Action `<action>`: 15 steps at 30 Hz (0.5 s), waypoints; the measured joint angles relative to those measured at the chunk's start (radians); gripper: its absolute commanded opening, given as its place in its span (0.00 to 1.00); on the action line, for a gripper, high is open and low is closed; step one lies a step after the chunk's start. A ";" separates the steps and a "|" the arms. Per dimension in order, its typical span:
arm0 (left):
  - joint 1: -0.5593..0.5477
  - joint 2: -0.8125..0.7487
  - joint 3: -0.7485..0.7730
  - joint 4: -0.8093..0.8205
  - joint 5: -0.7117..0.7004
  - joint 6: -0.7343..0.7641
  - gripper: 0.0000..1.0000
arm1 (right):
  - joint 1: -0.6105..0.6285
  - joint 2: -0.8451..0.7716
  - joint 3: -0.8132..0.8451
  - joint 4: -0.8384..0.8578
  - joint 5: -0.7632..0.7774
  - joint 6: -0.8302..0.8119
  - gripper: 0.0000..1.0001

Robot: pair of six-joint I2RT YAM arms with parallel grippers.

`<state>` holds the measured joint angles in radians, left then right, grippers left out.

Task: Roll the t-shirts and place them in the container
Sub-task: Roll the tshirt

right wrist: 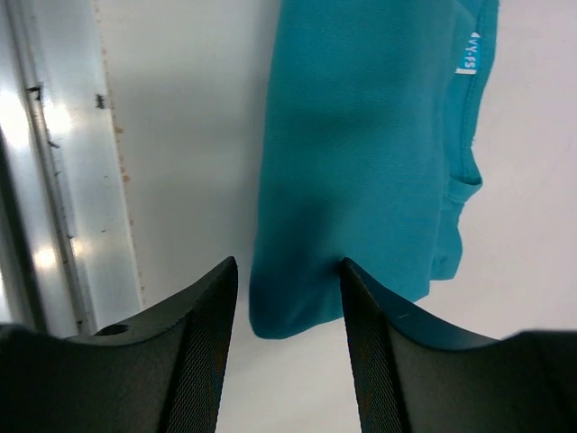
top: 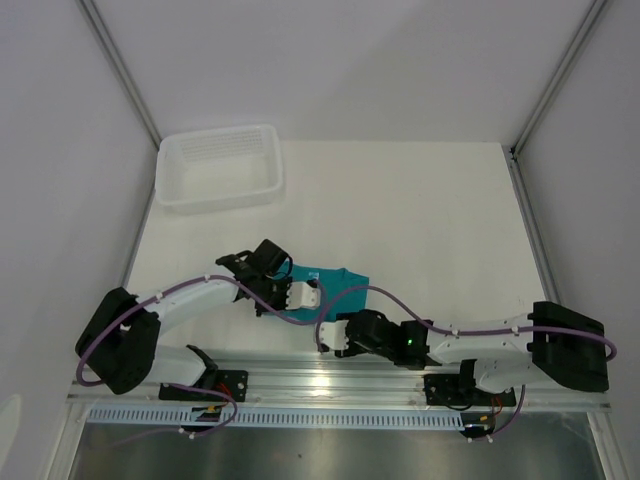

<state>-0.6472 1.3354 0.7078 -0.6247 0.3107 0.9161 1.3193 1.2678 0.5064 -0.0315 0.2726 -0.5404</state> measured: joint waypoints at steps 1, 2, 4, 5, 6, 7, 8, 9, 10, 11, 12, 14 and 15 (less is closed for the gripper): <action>0.000 0.000 0.000 -0.001 0.000 0.000 0.21 | 0.001 0.013 -0.001 0.018 0.013 -0.008 0.53; 0.001 0.000 0.000 -0.003 0.001 0.000 0.21 | 0.001 0.020 -0.002 0.031 0.026 -0.013 0.53; 0.003 0.000 0.000 -0.004 0.002 0.000 0.21 | 0.001 0.032 -0.002 0.061 0.050 -0.019 0.53; 0.003 0.000 0.000 -0.005 0.003 0.000 0.21 | 0.001 0.036 -0.002 0.071 0.061 -0.021 0.53; 0.004 0.000 0.000 -0.006 0.004 0.000 0.22 | 0.001 0.039 -0.002 0.077 0.066 -0.022 0.53; 0.005 0.000 0.000 -0.006 0.004 0.000 0.22 | 0.001 0.044 -0.002 0.083 0.072 -0.022 0.53; 0.005 0.000 0.000 -0.007 0.005 -0.001 0.22 | 0.001 0.049 -0.002 0.088 0.075 -0.022 0.53; 0.005 0.000 0.000 -0.007 0.005 -0.001 0.22 | 0.001 0.053 -0.002 0.090 0.076 -0.022 0.53; 0.005 0.000 0.000 -0.007 0.005 -0.001 0.22 | 0.000 0.057 -0.002 0.090 0.076 -0.021 0.53; 0.006 0.000 0.000 -0.008 0.005 -0.001 0.22 | -0.002 0.061 -0.002 0.091 0.074 -0.020 0.53; 0.006 0.000 0.001 -0.010 0.006 -0.001 0.22 | -0.004 0.064 -0.002 0.091 0.072 -0.018 0.53; 0.009 0.000 0.002 -0.014 0.007 -0.002 0.22 | -0.012 0.070 -0.002 0.089 0.061 -0.013 0.52; 0.010 0.000 0.002 -0.016 0.008 -0.002 0.22 | -0.016 0.071 -0.002 0.087 0.053 -0.010 0.51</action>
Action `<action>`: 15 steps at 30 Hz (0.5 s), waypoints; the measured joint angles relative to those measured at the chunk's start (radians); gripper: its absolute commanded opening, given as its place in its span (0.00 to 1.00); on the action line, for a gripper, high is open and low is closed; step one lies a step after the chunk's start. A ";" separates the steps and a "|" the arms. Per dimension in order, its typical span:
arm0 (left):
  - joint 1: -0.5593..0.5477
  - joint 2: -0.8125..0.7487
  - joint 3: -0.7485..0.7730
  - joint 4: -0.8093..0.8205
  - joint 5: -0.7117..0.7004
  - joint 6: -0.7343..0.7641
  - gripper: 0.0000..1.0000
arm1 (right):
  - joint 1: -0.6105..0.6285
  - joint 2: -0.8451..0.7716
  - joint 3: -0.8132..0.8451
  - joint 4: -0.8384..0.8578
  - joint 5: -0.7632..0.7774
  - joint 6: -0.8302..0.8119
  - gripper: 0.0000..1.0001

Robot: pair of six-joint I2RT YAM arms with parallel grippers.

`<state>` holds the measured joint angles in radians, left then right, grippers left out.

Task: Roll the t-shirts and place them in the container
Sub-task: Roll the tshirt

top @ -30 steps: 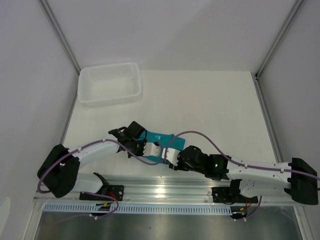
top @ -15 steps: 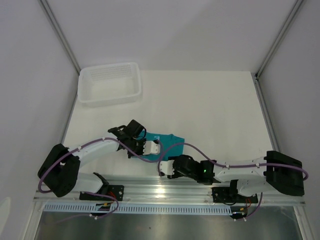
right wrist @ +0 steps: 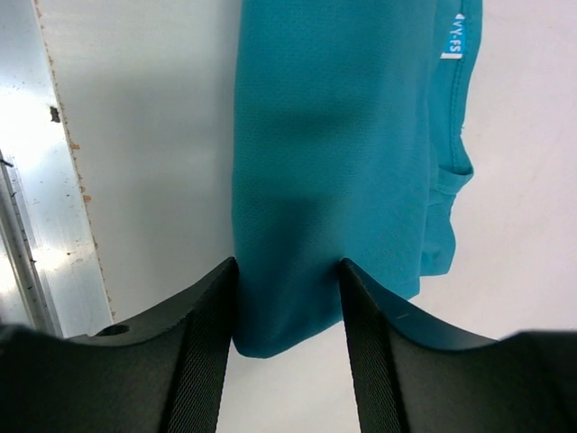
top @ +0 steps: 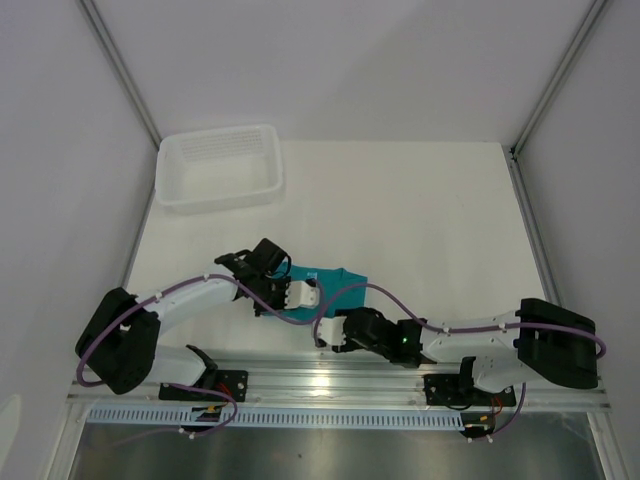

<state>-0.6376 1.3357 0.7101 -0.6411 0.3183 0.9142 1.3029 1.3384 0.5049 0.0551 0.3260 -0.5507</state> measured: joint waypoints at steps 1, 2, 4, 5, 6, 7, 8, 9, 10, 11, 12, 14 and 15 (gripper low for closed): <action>0.001 0.000 0.002 -0.002 0.000 -0.001 0.22 | -0.004 0.000 0.000 -0.004 -0.008 0.001 0.47; 0.002 0.000 0.003 -0.005 0.000 -0.001 0.23 | -0.008 0.000 0.000 -0.010 -0.019 0.002 0.42; 0.003 0.002 0.004 -0.007 0.001 -0.002 0.24 | -0.018 0.000 0.000 -0.020 -0.036 0.008 0.16; 0.003 0.003 0.005 -0.009 0.003 -0.005 0.24 | -0.024 0.001 0.000 -0.024 -0.046 0.008 0.10; 0.004 0.004 0.006 -0.012 0.005 -0.006 0.24 | -0.031 0.003 0.001 -0.027 -0.056 0.015 0.06; 0.004 0.005 0.007 -0.014 0.008 -0.008 0.24 | -0.037 0.005 0.002 -0.031 -0.066 0.021 0.00; 0.004 0.006 0.008 -0.018 0.011 -0.009 0.24 | -0.043 0.005 0.005 -0.038 -0.076 0.023 0.00; 0.004 0.006 0.009 -0.023 0.018 -0.011 0.24 | -0.048 0.005 0.007 -0.043 -0.085 0.026 0.00; 0.005 0.006 0.011 -0.030 0.026 -0.016 0.24 | -0.051 0.005 0.010 -0.048 -0.092 0.027 0.00; 0.005 0.006 0.012 -0.039 0.032 -0.017 0.24 | -0.057 0.004 0.015 -0.060 -0.107 0.027 0.00; 0.005 0.006 0.013 -0.047 0.039 -0.021 0.24 | -0.063 0.000 0.020 -0.075 -0.126 0.029 0.00; 0.006 0.006 0.014 -0.075 0.062 -0.024 0.25 | -0.076 -0.019 0.031 -0.115 -0.173 0.035 0.00; 0.006 0.005 0.014 -0.092 0.078 -0.023 0.25 | -0.086 -0.034 0.037 -0.138 -0.208 0.038 0.00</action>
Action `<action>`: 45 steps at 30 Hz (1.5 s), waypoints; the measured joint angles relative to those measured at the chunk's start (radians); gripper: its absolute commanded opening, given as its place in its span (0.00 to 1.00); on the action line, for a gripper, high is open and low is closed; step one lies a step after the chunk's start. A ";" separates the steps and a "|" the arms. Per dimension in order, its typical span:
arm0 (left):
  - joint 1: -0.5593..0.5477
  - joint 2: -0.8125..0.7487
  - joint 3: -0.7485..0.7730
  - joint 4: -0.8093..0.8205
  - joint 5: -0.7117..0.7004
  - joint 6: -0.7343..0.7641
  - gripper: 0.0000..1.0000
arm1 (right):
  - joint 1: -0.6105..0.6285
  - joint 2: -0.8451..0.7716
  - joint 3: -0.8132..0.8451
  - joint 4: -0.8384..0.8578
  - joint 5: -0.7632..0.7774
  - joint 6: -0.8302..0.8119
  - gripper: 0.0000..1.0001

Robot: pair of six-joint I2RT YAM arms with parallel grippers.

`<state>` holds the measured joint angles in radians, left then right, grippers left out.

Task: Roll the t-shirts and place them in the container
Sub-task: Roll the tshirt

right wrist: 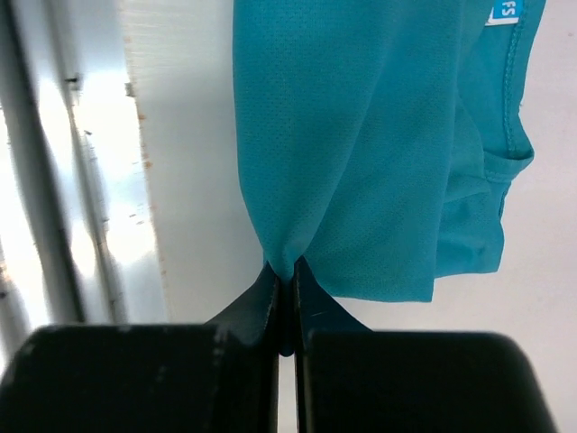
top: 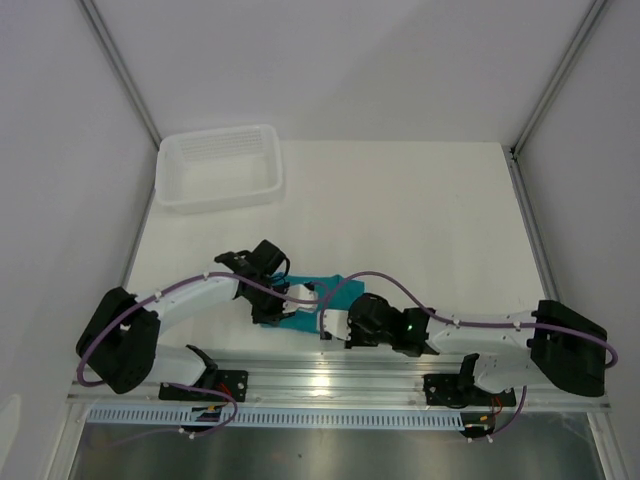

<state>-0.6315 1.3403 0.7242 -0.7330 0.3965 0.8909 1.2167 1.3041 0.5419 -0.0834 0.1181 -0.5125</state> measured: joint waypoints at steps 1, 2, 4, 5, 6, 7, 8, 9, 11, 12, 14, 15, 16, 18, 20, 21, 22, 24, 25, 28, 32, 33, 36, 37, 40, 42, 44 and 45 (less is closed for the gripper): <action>0.002 -0.001 0.002 -0.021 0.014 0.000 0.25 | -0.013 -0.017 0.007 -0.027 -0.039 0.004 0.00; 0.003 -0.003 0.006 -0.046 0.032 0.000 0.25 | -0.029 -0.037 0.019 -0.061 -0.087 0.008 0.00; 0.004 -0.010 0.015 -0.093 0.058 0.001 0.25 | -0.057 -0.058 0.044 -0.111 -0.161 0.014 0.00; 0.005 -0.012 0.019 -0.112 0.068 0.001 0.25 | -0.074 -0.067 0.059 -0.138 -0.201 0.016 0.00; 0.006 -0.014 0.026 -0.135 0.083 0.002 0.25 | -0.092 -0.072 0.074 -0.164 -0.237 0.016 0.00; 0.006 -0.015 0.031 -0.157 0.096 0.003 0.25 | -0.107 -0.076 0.089 -0.188 -0.274 0.015 0.00; 0.007 -0.015 0.036 -0.177 0.109 0.005 0.25 | -0.121 -0.077 0.103 -0.212 -0.314 0.015 0.00; 0.007 -0.015 0.040 -0.198 0.121 0.008 0.25 | -0.134 -0.077 0.114 -0.233 -0.352 0.015 0.00; 0.009 -0.013 0.048 -0.236 0.144 0.012 0.25 | -0.155 -0.077 0.131 -0.274 -0.425 0.015 0.00; 0.011 -0.009 0.054 -0.258 0.159 0.019 0.25 | -0.169 -0.077 0.143 -0.302 -0.474 0.015 0.00; 0.019 0.006 0.068 -0.294 0.185 0.029 0.26 | -0.190 -0.070 0.167 -0.341 -0.544 0.014 0.00; 0.028 0.019 0.077 -0.311 0.195 0.034 0.27 | -0.202 -0.063 0.180 -0.361 -0.579 0.012 0.00; 0.038 0.033 0.085 -0.326 0.204 0.037 0.27 | -0.214 -0.055 0.195 -0.379 -0.610 0.010 0.00; 0.071 0.075 0.114 -0.357 0.220 0.048 0.29 | -0.239 -0.029 0.224 -0.402 -0.668 0.004 0.00; 0.111 0.120 0.143 -0.373 0.229 0.055 0.32 | -0.280 0.022 0.259 -0.424 -0.729 -0.006 0.00; 0.131 0.145 0.161 -0.384 0.235 0.057 0.33 | -0.302 0.054 0.275 -0.428 -0.753 -0.012 0.00; 0.146 0.168 0.177 -0.386 0.238 0.059 0.36 | -0.322 0.088 0.291 -0.435 -0.774 -0.017 0.00; 0.169 0.206 0.199 -0.383 0.240 0.061 0.41 | -0.355 0.159 0.318 -0.444 -0.797 -0.025 0.00; 0.172 0.217 0.203 -0.380 0.241 0.061 0.48 | -0.364 0.191 0.327 -0.449 -0.805 -0.029 0.00; 0.174 0.251 0.208 -0.380 0.246 0.060 0.52 | -0.372 0.253 0.338 -0.473 -0.821 -0.040 0.00; 0.187 0.285 0.229 -0.381 0.265 0.060 0.54 | -0.401 0.264 0.338 -0.492 -0.843 -0.042 0.00; 0.193 0.290 0.239 -0.381 0.270 0.059 0.55 | -0.410 0.264 0.339 -0.492 -0.843 -0.042 0.00; 0.219 0.297 0.278 -0.378 0.291 0.052 0.55 | -0.430 0.264 0.339 -0.495 -0.847 -0.045 0.00; 0.227 0.297 0.287 -0.378 0.295 0.051 0.55 | -0.435 0.264 0.339 -0.496 -0.850 -0.047 0.00; 0.243 0.302 0.296 -0.380 0.299 0.050 0.56 | -0.443 0.264 0.340 -0.497 -0.857 -0.050 0.00; 0.249 0.317 0.296 -0.385 0.299 0.049 0.55 | -0.449 0.264 0.341 -0.497 -0.862 -0.051 0.00; 0.254 0.331 0.296 -0.391 0.299 0.048 0.44 | -0.453 0.264 0.347 -0.504 -0.869 -0.053 0.00; 0.258 0.335 0.296 -0.395 0.300 0.050 0.28 | -0.455 0.264 0.351 -0.508 -0.872 -0.055 0.00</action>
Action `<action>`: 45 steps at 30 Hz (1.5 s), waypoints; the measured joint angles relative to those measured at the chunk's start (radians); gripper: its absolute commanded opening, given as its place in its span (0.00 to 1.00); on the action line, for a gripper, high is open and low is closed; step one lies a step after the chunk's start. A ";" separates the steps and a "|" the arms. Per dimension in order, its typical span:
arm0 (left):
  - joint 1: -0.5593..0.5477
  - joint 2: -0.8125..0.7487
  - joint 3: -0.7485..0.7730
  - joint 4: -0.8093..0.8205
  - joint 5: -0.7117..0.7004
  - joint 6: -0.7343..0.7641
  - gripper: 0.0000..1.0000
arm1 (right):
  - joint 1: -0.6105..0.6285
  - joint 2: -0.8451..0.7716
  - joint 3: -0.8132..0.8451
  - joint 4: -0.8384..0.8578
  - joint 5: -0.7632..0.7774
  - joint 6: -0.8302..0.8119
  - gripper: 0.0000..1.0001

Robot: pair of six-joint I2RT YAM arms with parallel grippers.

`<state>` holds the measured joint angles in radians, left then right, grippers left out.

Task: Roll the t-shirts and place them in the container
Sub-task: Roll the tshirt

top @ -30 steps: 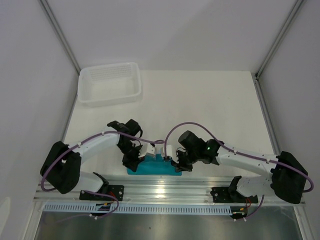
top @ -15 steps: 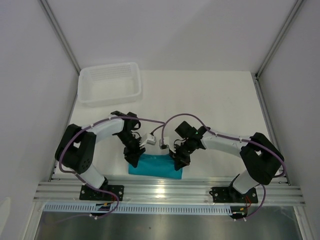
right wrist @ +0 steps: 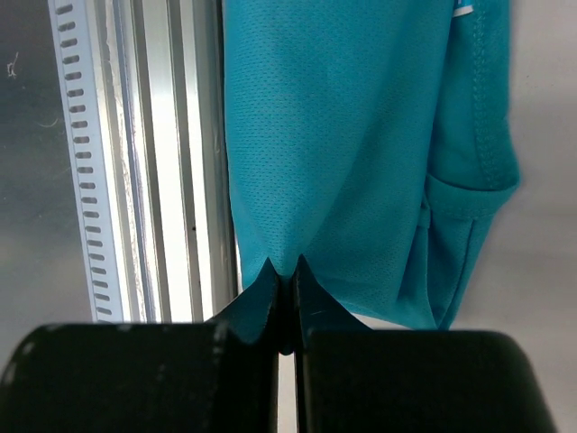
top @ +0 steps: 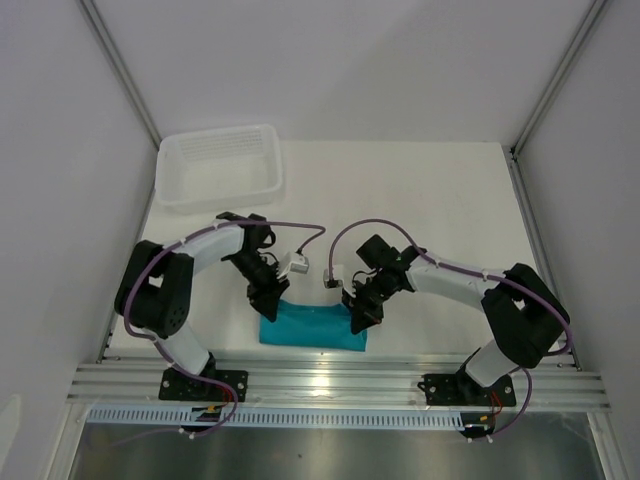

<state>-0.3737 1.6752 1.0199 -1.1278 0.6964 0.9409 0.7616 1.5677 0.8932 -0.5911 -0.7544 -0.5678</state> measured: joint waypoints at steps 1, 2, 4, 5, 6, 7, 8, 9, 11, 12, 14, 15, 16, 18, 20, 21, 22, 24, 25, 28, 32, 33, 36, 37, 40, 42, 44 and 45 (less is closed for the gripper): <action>0.004 0.001 0.000 -0.005 0.002 -0.003 0.22 | -0.002 0.000 0.005 -0.003 -0.002 -0.002 0.00; 0.007 0.001 0.000 -0.013 0.006 -0.001 0.14 | -0.004 0.000 0.010 -0.007 -0.004 -0.003 0.00; 0.011 0.001 0.000 -0.026 0.017 0.001 0.01 | -0.005 -0.001 0.018 -0.014 -0.006 -0.005 0.00; 0.012 0.000 0.000 -0.034 0.022 0.005 0.01 | -0.005 -0.001 0.023 -0.018 -0.007 -0.005 0.00; 0.012 -0.002 0.000 -0.037 0.024 0.006 0.01 | -0.005 -0.003 0.026 -0.022 -0.008 -0.006 0.00; 0.012 -0.006 -0.004 -0.038 0.026 0.007 0.01 | -0.004 -0.005 0.027 -0.030 -0.014 -0.006 0.00; 0.012 -0.012 -0.009 -0.041 0.026 0.008 0.00 | -0.004 -0.008 0.028 -0.035 -0.018 -0.010 0.00; 0.012 -0.020 -0.015 -0.047 0.027 0.010 0.01 | -0.001 -0.016 0.029 -0.048 -0.025 -0.014 0.00; 0.012 -0.037 -0.027 -0.062 0.034 0.011 0.01 | 0.007 -0.032 0.030 -0.071 -0.040 -0.024 0.00; 0.012 -0.046 -0.031 -0.071 0.037 0.012 0.01 | 0.014 -0.041 0.031 -0.085 -0.046 -0.030 0.00; 0.012 -0.062 -0.039 -0.085 0.042 0.013 0.01 | 0.025 -0.055 0.034 -0.106 -0.059 -0.040 0.00; 0.012 -0.068 -0.039 -0.095 0.044 0.014 0.01 | 0.030 -0.060 0.035 -0.116 -0.067 -0.044 0.00; 0.012 -0.071 -0.039 -0.098 0.045 0.011 0.01 | 0.032 -0.063 0.035 -0.123 -0.072 -0.047 0.00; 0.013 -0.072 -0.038 -0.093 0.045 0.001 0.01 | 0.023 -0.061 0.039 -0.134 -0.076 -0.053 0.00; 0.013 -0.062 -0.021 -0.085 0.044 -0.022 0.01 | 0.000 -0.055 0.047 -0.138 -0.076 -0.054 0.00; 0.013 -0.050 -0.006 -0.080 0.043 -0.034 0.01 | -0.015 -0.047 0.053 -0.138 -0.073 -0.054 0.00; 0.013 -0.036 0.009 -0.065 0.040 -0.045 0.01 | -0.027 -0.037 0.061 -0.138 -0.070 -0.054 0.00; 0.013 -0.005 0.034 -0.047 0.036 -0.063 0.01 | -0.043 -0.013 0.071 -0.137 -0.053 -0.053 0.00; 0.013 0.013 0.045 -0.033 0.032 -0.074 0.01 | -0.048 0.003 0.074 -0.136 -0.042 -0.052 0.00; 0.014 0.074 0.072 -0.011 0.015 -0.103 0.02 | -0.051 0.059 0.077 -0.127 -0.014 -0.038 0.00; 0.014 0.141 0.087 0.012 0.005 -0.132 0.05 | -0.054 0.123 0.077 -0.098 0.019 -0.008 0.03; 0.014 0.149 0.088 0.019 0.002 -0.140 0.06 | -0.057 0.130 0.077 -0.092 0.024 0.000 0.04; 0.014 0.155 0.097 0.025 -0.009 -0.159 0.10 | -0.071 0.130 0.077 -0.076 0.032 0.019 0.14; 0.014 0.155 0.104 0.028 -0.012 -0.165 0.10 | -0.076 0.130 0.077 -0.068 0.037 0.024 0.24; 0.014 0.155 0.120 0.043 -0.023 -0.184 0.10 | -0.093 0.127 0.076 -0.052 0.073 0.051 0.31; 0.014 0.158 0.132 0.047 -0.033 -0.198 0.08 | -0.098 0.120 0.074 -0.047 0.113 0.071 0.34; 0.014 0.168 0.148 0.044 -0.039 -0.207 0.04 | -0.099 0.103 0.074 -0.043 0.175 0.100 0.35; 0.014 0.177 0.158 0.042 -0.039 -0.209 0.03 | -0.099 0.089 0.074 -0.044 0.213 0.119 0.36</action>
<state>-0.3595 1.8523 1.1778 -1.0859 0.6571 0.7319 0.6624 1.6566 0.9672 -0.6353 -0.5415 -0.4488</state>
